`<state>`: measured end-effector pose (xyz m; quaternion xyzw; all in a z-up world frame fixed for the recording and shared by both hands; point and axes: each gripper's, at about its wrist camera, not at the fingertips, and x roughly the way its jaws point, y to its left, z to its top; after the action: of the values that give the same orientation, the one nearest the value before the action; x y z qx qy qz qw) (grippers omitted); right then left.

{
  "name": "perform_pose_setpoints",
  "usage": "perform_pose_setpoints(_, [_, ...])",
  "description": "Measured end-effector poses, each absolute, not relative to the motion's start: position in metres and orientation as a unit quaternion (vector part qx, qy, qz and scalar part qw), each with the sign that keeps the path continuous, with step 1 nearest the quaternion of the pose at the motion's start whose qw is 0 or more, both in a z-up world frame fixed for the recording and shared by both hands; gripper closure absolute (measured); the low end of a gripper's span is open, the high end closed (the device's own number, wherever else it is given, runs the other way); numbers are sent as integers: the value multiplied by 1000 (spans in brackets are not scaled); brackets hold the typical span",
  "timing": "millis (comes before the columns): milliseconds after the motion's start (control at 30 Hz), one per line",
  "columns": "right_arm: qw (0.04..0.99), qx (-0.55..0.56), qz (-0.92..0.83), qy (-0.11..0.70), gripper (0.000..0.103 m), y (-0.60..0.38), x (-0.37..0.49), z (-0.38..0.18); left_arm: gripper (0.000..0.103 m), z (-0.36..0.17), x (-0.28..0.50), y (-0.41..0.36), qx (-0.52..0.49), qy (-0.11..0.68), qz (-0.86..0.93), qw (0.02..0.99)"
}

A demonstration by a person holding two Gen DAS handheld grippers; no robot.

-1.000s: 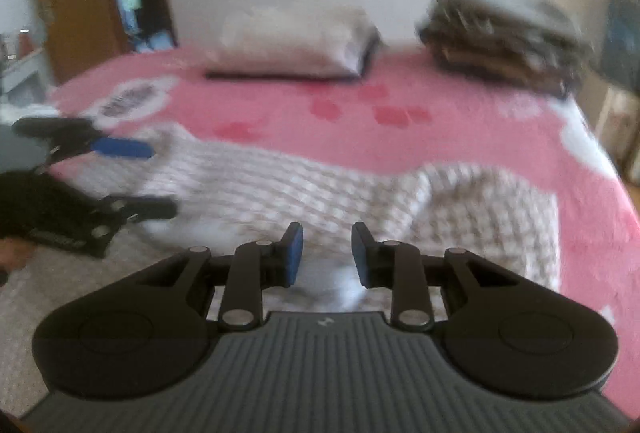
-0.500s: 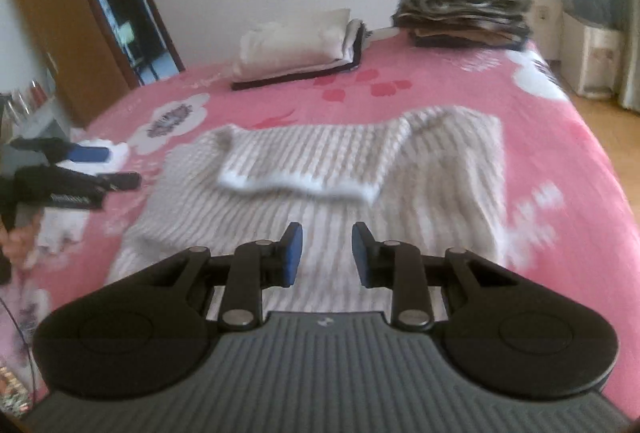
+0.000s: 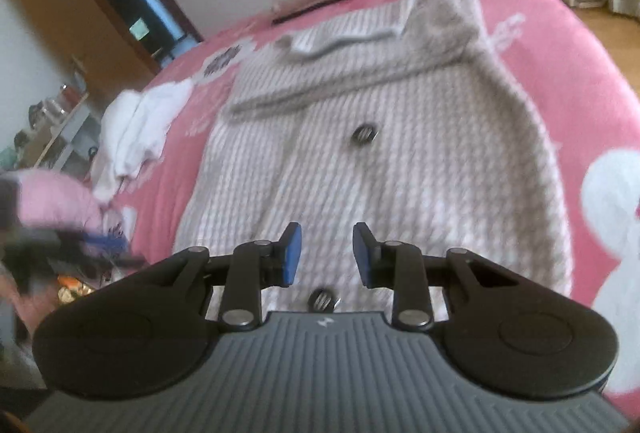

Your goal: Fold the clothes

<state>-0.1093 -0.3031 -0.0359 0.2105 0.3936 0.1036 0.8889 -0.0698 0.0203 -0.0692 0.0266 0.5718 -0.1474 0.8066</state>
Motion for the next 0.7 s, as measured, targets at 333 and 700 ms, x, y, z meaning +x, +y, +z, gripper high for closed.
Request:
perform_pose_setpoints(333, [886,255,52,384,75,-316,-139,-53,94,-91,-106,16,23,521,-136,842])
perform_pose_setpoints(700, [876,255,11,410,75,-331,-134,-79,95,-94,-109,26,23,536,-140,832])
